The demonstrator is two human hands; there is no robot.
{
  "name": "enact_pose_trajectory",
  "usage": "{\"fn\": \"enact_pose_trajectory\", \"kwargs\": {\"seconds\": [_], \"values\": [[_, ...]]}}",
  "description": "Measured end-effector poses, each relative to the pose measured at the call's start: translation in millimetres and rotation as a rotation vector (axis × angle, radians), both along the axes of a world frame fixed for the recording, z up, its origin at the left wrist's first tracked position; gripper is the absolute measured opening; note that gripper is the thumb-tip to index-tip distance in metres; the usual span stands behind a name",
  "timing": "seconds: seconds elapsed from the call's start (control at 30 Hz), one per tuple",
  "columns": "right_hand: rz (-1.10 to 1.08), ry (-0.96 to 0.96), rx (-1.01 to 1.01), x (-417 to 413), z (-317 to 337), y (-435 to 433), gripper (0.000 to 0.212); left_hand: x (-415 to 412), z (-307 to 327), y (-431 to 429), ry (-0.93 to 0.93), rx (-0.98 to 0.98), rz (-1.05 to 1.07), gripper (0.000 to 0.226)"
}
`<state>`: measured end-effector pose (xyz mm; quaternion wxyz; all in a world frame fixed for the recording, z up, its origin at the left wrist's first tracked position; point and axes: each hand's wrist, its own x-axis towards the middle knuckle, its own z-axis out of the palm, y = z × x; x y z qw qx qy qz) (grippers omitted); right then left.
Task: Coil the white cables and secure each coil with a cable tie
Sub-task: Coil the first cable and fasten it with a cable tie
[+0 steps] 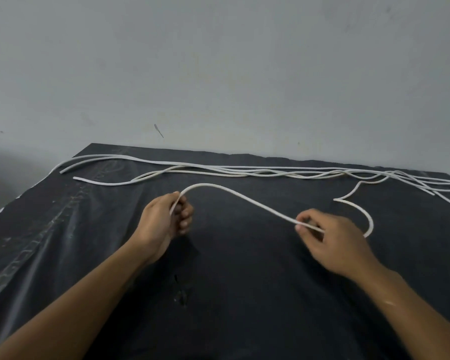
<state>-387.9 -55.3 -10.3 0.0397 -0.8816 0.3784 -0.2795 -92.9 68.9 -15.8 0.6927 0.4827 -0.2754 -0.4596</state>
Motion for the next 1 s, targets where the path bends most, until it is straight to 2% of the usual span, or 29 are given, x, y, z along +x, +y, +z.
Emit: {"fn": "enact_pose_trajectory", "kwargs": {"seconds": [0.07,0.13,0.23,0.33,0.4,0.47,0.53,0.63,0.67,0.8,0.93,1.0], "values": [[0.102,0.111,0.016,10.2,-5.3,12.5,0.009,-3.6,-1.1,0.9,0.019,-0.037,-0.006,0.026],[0.241,0.181,0.011,20.0,-8.5,27.7,0.015,-9.5,-5.3,1.8,-0.124,-0.072,0.008,0.032],[0.431,0.167,-0.084,30.9,-7.4,47.8,0.022,-22.2,-14.0,4.5,-0.507,-0.087,-0.019,0.035],[0.55,0.096,-0.158,39.2,-6.8,61.3,0.021,-30.8,-14.1,9.3,-0.948,-0.077,-0.066,0.032],[0.587,0.0,-0.125,44.4,-3.8,66.2,0.02,-34.2,-9.1,15.8,-1.08,-0.106,-0.175,0.031],[0.599,-0.083,-0.116,50.5,3.6,66.0,0.019,-36.4,-5.5,21.5,-1.029,-0.123,-0.315,0.031],[0.566,-0.142,-0.189,55.7,10.5,60.5,0.016,-37.1,-1.7,23.9,-0.908,-0.09,-0.429,0.038],[0.453,-0.288,-0.255,58.0,11.5,49.7,0.013,-36.5,6.0,27.3,-0.518,-0.08,-0.58,0.039],[0.423,-0.335,-0.232,56.7,9.5,46.0,0.014,-35.9,7.8,27.6,-0.448,-0.09,-0.615,0.041],[0.343,-0.485,-0.052,43.3,0.0,30.7,0.017,-27.2,8.2,27.3,-0.37,-0.107,-0.66,0.062],[0.177,-0.536,0.052,21.3,-5.1,2.0,0.02,-20.6,8.1,27.6,-0.035,-0.198,-0.765,0.031],[0.074,-0.514,0.116,8.9,-5.7,-13.6,0.022,-18.0,7.9,26.3,0.121,-0.235,-0.834,0.027]]}}
